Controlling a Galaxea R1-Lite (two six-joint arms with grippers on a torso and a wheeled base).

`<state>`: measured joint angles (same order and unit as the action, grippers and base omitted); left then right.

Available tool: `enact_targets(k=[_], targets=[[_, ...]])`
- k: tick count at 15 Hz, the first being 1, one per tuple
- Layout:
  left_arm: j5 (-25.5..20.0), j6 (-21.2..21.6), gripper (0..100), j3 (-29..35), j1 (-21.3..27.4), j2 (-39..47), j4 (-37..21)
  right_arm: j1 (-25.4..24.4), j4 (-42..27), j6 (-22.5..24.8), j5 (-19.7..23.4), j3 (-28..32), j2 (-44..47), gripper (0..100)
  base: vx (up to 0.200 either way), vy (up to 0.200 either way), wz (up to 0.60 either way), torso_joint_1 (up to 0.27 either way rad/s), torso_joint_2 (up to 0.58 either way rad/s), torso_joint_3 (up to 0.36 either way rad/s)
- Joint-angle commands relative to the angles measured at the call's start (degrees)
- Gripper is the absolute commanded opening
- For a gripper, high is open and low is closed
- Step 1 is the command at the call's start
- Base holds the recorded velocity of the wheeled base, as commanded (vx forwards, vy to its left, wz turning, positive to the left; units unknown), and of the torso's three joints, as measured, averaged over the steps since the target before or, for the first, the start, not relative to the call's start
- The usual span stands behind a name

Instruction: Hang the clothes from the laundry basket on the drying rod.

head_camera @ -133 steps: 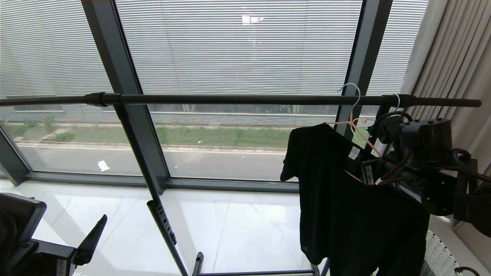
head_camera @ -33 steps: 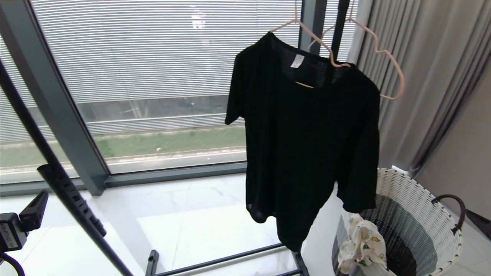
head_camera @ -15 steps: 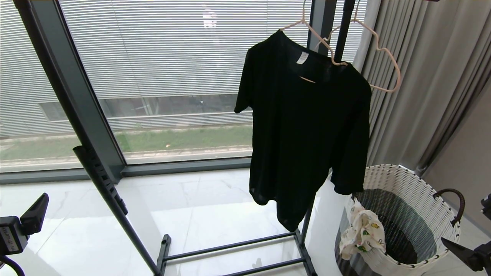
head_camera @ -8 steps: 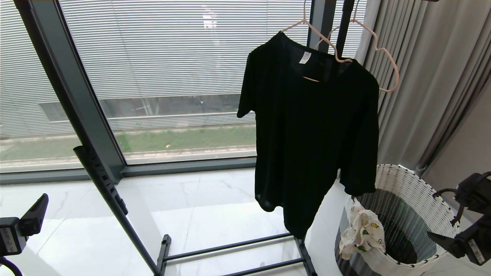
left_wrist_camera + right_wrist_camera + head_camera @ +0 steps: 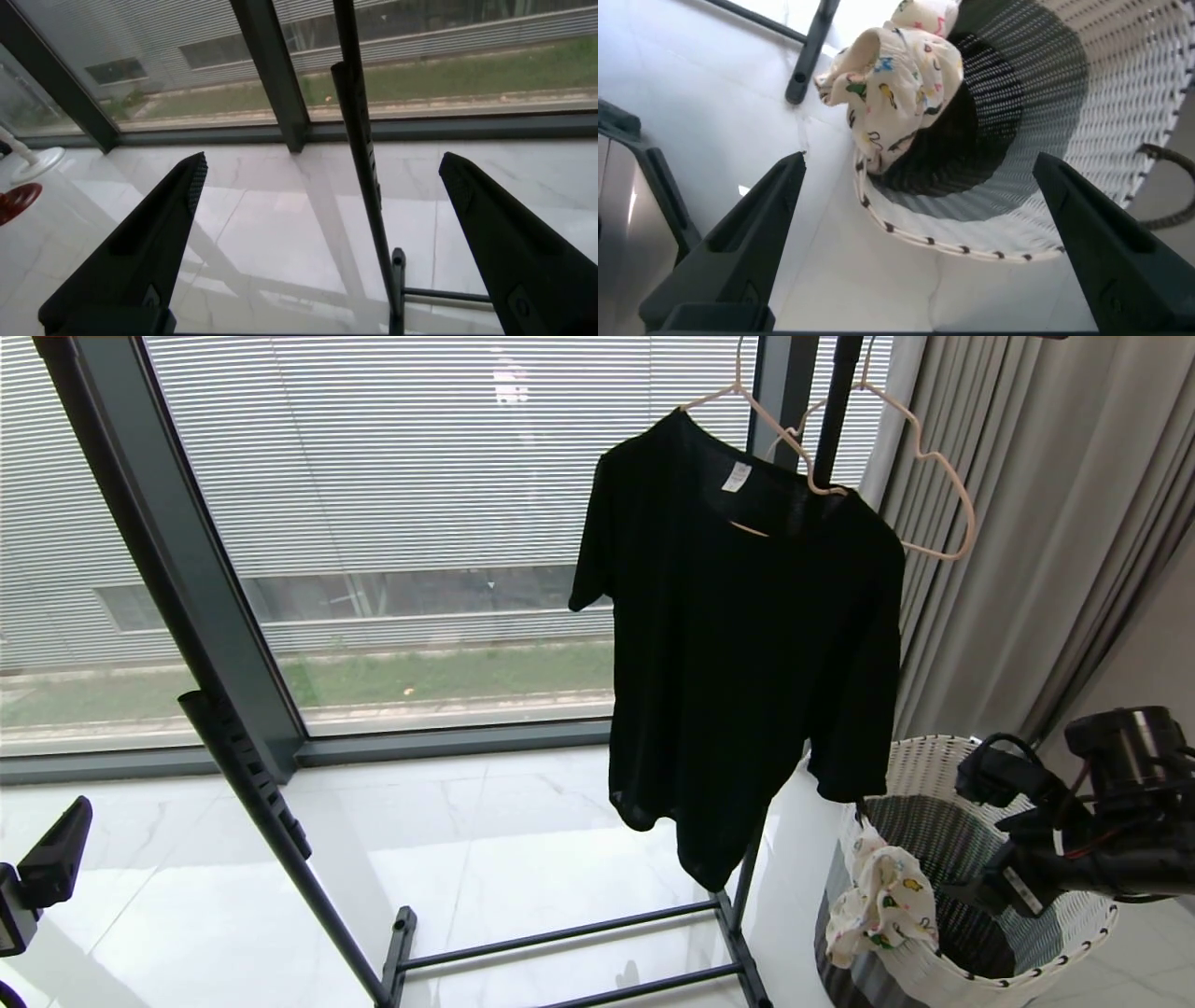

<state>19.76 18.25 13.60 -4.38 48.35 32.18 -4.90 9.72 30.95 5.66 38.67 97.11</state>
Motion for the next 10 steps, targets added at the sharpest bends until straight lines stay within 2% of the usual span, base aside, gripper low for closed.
enact_targets(k=[1,6,10], targets=[[0.01,0.03,100,-1.92,-0.02,-0.97,0.07,-0.81,3.91,0.07,0.23,2.99,9.85,100,0.000,0.000,0.00,0.000,0.00,0.000],[0.01,0.38,100,-0.60,0.25,-0.27,0.07,-0.72,9.71,0.07,-0.21,5.54,17.85,100,0.000,0.000,0.00,0.000,0.00,0.000],[0.01,0.56,100,-0.07,0.25,0.87,-0.02,-0.72,15.77,0.07,-4.25,9.06,24.27,100,0.000,0.000,0.00,0.000,0.00,0.000]])
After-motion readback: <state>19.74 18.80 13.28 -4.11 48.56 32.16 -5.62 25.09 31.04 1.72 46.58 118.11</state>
